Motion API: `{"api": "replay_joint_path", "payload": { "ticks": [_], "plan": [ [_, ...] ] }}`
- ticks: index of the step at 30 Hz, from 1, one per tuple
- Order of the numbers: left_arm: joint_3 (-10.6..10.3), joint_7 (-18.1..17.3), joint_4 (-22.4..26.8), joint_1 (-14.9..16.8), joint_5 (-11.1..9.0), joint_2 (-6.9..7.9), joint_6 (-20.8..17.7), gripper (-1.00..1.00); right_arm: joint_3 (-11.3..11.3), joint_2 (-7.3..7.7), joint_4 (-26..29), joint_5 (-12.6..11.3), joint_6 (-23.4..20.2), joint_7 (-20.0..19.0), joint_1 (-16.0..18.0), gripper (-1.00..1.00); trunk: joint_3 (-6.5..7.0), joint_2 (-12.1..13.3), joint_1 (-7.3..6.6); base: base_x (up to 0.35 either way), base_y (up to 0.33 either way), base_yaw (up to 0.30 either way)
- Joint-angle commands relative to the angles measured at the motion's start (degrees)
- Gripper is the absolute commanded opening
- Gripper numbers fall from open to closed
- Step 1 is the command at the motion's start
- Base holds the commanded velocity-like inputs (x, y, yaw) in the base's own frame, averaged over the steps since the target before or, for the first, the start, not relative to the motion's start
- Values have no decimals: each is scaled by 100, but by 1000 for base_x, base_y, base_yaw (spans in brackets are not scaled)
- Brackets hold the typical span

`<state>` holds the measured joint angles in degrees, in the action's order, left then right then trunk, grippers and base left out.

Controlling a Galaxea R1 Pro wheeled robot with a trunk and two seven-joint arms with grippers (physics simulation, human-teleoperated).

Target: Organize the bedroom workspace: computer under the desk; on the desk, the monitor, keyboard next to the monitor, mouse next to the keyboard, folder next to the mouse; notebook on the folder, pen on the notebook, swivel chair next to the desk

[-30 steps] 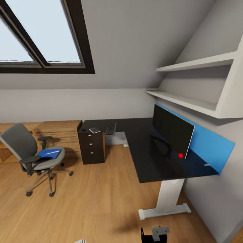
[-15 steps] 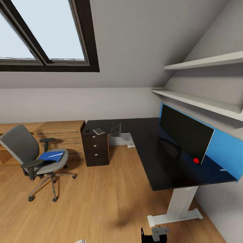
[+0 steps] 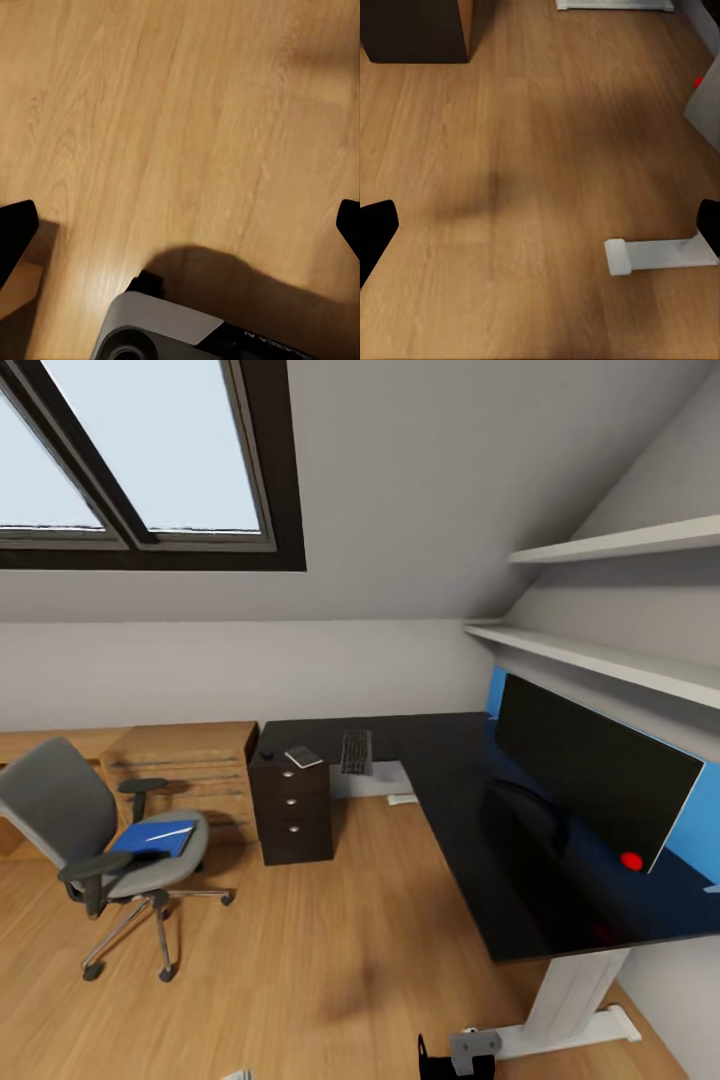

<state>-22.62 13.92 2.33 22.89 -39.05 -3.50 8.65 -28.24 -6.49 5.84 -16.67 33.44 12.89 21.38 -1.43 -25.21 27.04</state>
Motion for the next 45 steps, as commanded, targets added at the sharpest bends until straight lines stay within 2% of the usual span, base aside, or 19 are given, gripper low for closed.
{"api": "replay_joint_path", "payload": {
  "ticks": [1, 16, 33, 45],
  "plan": [
    [-49, 23, -1, 5, -41, -1, 14, 100, -50, -1, -4, -30, 13, 33, 6, 100, -20, -12, 6, 315, 48, 0],
    [-49, 23, -5, 5, -41, -10, 14, 100, -48, 10, -6, -30, 22, 32, 6, 100, -68, -12, 6, 323, 23, 6],
    [-49, 23, -5, 5, -41, -2, 22, 100, -42, 8, -4, -30, 22, 30, 6, 100, -68, -12, 6, 303, 159, 232],
    [-48, 23, -5, 5, -41, -1, 22, 100, -42, 33, -12, -27, 25, 29, 6, 100, -68, -12, 6, 321, 3, 14]
  ]
}}
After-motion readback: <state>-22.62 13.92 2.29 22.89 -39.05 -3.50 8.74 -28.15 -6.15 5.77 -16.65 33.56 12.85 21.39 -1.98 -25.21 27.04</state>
